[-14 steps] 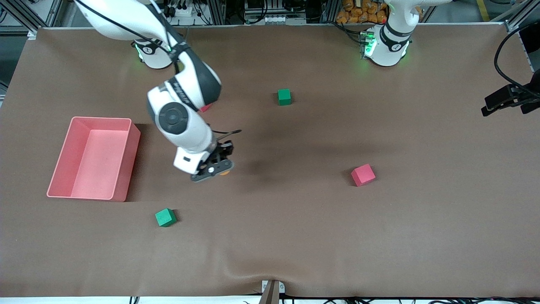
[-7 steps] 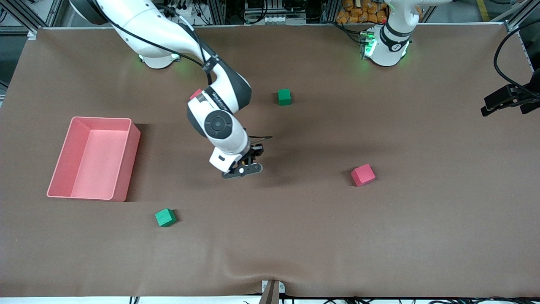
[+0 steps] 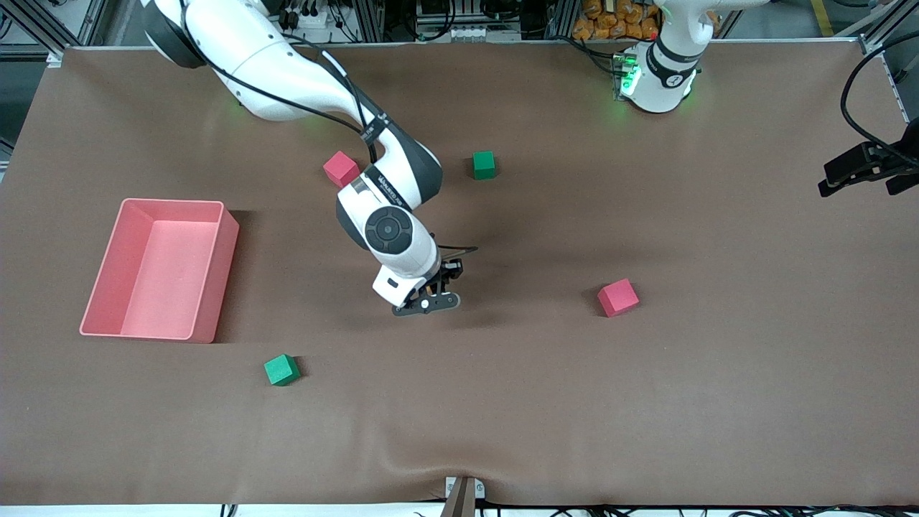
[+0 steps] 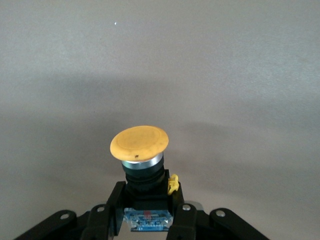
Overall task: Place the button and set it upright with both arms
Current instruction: 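Carry the button to mid-table and set it down with the right gripper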
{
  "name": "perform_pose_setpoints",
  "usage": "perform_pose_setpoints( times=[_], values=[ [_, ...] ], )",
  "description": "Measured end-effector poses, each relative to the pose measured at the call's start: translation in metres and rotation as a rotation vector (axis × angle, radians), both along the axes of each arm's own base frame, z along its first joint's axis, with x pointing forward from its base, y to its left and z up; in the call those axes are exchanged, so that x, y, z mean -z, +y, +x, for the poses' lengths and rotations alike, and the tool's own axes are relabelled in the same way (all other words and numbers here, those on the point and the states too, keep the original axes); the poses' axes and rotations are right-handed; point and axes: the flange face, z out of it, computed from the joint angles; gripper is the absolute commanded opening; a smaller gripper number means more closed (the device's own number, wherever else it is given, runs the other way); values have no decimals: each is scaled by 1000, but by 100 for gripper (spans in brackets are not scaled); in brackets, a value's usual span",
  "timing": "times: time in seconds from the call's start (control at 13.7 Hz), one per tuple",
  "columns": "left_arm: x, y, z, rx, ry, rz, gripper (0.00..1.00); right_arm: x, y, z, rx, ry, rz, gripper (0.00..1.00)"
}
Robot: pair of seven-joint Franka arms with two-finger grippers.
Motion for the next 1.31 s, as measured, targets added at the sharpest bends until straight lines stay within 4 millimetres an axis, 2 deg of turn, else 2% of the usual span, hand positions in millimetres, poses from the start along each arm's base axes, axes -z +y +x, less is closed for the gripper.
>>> perform_pose_setpoints(
  times=[0.22,0.44,0.58,0.66,0.73,0.8,1.1,1.31],
  values=[
    [0,0,0,0,0,0,100,14,11,-3,24,1,6,17],
    [1,0,0,0,1,0,100,38,30,-16,70,0,17,19],
    [1,0,1,0,2,0,100,53,39,-24,96,9,13,31],
    [2,0,1,1,3,0,100,56,40,-26,100,11,11,45],
    [2,-1,1,2,3,0,100,58,40,-25,101,11,10,76],
    [2,-1,1,2,4,0,100,59,40,-25,101,8,11,100],
    [3,-2,1,4,6,0,100,52,42,-20,101,-12,19,100],
    [3,-5,2,10,6,0,100,30,31,-7,118,-9,-3,100]
  ],
)
